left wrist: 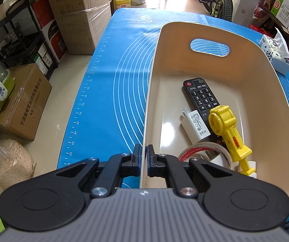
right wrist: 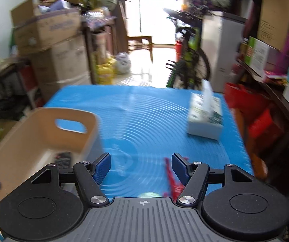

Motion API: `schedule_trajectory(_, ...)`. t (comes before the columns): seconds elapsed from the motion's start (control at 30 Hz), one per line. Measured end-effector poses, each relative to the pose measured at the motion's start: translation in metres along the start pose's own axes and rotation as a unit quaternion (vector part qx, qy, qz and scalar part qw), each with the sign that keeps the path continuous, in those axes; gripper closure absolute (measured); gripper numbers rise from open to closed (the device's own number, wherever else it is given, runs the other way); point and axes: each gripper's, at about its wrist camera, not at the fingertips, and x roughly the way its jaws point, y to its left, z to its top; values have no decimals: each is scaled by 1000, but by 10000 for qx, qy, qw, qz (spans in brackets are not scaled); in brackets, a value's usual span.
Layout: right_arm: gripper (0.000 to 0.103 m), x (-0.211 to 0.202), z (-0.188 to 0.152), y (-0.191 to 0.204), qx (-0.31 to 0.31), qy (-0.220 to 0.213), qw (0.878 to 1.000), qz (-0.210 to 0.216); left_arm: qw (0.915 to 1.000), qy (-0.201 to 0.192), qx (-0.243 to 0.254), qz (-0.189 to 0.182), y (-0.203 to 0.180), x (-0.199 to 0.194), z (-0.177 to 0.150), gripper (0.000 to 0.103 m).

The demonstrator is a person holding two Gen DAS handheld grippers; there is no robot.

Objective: Organize rigid objects
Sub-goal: 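Move the right gripper to the red toy figure and grasp it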

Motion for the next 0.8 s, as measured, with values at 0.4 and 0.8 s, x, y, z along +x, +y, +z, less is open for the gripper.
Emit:
schedule_trajectory(0.4,30,62,-27,-68,393,735,9948,-578,10000,-1,4,5,0,0,0,96)
schedule_trajectory(0.8,32,108,-43,-62,245,1119,9922,-484,10000,-2,3,7,2,0,0,96)
